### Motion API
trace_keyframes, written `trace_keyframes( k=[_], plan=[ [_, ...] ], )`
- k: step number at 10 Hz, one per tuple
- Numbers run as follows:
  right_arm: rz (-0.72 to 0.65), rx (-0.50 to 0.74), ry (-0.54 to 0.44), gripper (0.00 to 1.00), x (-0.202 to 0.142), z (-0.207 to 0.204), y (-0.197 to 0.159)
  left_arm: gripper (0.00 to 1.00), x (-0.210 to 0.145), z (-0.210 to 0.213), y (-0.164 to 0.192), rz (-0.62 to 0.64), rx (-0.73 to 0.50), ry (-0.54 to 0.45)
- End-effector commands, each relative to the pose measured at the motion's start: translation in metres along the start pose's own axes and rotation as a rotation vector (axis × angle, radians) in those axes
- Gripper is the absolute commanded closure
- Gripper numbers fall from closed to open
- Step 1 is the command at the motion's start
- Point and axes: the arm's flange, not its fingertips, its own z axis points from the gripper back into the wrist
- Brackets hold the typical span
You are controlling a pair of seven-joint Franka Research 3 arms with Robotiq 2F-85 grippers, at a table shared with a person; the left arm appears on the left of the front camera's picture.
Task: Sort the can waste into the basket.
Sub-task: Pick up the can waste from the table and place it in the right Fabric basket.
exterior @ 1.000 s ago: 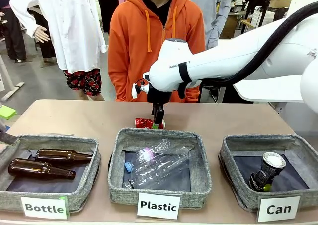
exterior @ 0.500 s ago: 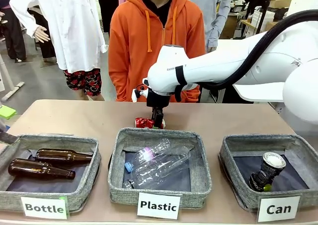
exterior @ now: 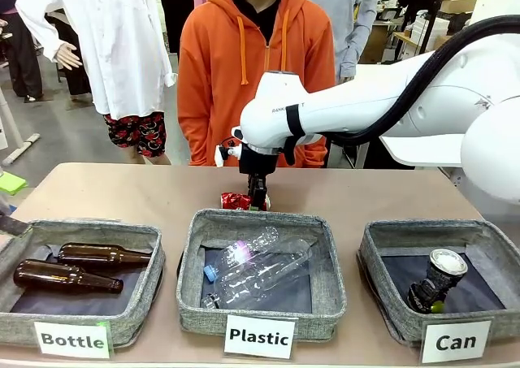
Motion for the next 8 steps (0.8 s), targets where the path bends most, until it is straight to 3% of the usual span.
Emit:
trace_keyframes(
  k=[1, 8],
  plan=[
    [0.032, 0.022, -0.008, 1.00, 0.0005, 0.0046, -0.0056, 0.00, -0.0019, 0.0020, -0.0024, 0.003, 0.000, 0.008],
    [0.037, 0.006, -0.001, 1.00, -0.0030, 0.0117, -0.0022, 0.00, -0.0019, 0.0020, -0.0024, 0.003, 0.000, 0.008]
  ],
)
